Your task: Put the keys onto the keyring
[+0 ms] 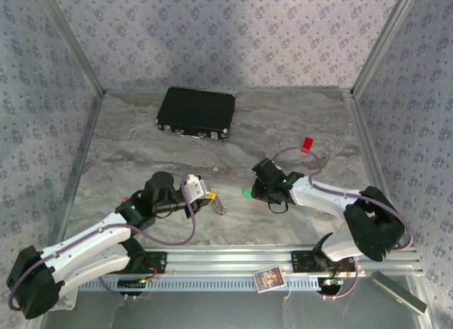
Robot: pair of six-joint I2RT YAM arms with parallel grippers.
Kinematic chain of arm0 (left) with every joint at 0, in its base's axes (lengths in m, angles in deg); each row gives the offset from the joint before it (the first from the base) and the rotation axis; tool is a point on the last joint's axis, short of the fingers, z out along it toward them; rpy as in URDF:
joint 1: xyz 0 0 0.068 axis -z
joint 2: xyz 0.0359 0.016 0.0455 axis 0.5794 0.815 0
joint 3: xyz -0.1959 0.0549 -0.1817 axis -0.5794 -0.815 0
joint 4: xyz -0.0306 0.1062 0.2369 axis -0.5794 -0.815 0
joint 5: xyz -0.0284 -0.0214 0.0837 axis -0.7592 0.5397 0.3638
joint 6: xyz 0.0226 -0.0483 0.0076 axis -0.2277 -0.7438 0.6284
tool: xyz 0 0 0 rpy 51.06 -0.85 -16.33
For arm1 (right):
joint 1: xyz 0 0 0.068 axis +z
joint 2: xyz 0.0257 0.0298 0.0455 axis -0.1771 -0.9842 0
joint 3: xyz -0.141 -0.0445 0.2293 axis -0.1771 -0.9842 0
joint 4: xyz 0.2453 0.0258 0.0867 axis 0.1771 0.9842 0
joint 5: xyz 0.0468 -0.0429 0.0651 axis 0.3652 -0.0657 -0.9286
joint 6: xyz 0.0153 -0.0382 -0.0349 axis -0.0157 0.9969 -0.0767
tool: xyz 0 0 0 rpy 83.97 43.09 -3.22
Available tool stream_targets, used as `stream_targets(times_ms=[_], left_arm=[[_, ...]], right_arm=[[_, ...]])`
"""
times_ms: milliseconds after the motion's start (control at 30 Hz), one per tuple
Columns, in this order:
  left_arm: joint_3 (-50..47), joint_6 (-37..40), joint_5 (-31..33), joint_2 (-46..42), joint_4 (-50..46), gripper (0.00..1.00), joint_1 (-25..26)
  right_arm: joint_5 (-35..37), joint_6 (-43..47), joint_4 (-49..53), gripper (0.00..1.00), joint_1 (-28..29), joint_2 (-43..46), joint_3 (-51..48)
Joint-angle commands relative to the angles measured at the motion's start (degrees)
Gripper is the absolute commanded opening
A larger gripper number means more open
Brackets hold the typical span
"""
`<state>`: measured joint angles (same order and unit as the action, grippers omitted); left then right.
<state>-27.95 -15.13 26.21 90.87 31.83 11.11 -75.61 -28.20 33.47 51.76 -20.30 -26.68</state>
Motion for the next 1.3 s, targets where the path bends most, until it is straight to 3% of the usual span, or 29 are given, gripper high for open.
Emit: stream_targets(times_ms=[0, 467, 900, 1267], left_arm=[[1.35, -0.54, -0.3, 0.18, 0.86, 0.0, 0.4], [1.16, -0.31, 0.16, -0.04, 0.51, 0.0, 0.75], [1.17, 0.04, -0.03, 0.07, 0.31, 0.0, 0.77], [1.42, -1.57, 1.57, 0.32, 0.36, 0.0, 0.85]], right_arm=[[-1.64, -1.03, -0.97, 0.29, -0.32, -1.1, -0.37], [-3.92, -0.2, -2.24, 0.21, -0.48, -4.52, 0.3], [-3.71, 2.29, -0.54, 0.0, -0.64, -4.55, 2.31], [-0.23, 17.09, 2.67, 0.0, 2.16, -1.21, 6.29]])
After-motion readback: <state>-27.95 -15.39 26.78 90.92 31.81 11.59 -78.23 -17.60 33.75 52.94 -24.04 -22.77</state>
